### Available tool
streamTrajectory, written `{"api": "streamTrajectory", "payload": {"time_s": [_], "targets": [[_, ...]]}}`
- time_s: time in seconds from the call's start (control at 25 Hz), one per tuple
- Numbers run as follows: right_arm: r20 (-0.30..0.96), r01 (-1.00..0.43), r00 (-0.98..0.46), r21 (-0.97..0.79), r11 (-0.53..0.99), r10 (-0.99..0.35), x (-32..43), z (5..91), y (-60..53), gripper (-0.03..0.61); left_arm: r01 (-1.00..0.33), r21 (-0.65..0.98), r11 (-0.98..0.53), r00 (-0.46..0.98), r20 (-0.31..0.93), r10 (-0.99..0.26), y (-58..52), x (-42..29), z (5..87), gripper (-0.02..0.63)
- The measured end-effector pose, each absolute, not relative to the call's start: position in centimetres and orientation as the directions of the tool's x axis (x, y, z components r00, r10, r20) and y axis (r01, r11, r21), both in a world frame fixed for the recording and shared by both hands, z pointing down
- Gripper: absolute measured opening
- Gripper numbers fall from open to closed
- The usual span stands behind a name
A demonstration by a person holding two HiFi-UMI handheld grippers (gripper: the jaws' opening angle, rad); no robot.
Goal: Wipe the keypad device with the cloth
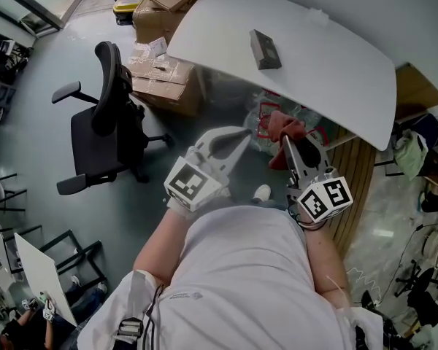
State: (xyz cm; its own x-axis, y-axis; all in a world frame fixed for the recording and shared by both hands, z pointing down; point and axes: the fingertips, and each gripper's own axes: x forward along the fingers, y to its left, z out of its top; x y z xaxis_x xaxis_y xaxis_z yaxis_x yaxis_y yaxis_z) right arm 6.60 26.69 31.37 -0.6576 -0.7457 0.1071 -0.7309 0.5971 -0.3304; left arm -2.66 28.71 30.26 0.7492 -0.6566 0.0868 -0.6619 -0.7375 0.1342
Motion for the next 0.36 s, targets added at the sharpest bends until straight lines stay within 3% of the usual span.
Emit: {"api": "streamTrajectory", "payload": {"time_s": [0.36], "targets": [[0.065, -0.704, -0.681, -0.334, 0.627, -0.73, 8.5, 30.9, 26.8, 0.087, -0.677, 0.046, -0.734, 0.734, 0.096, -0.672, 29.7, 0.5, 29.6, 0.009]]}}
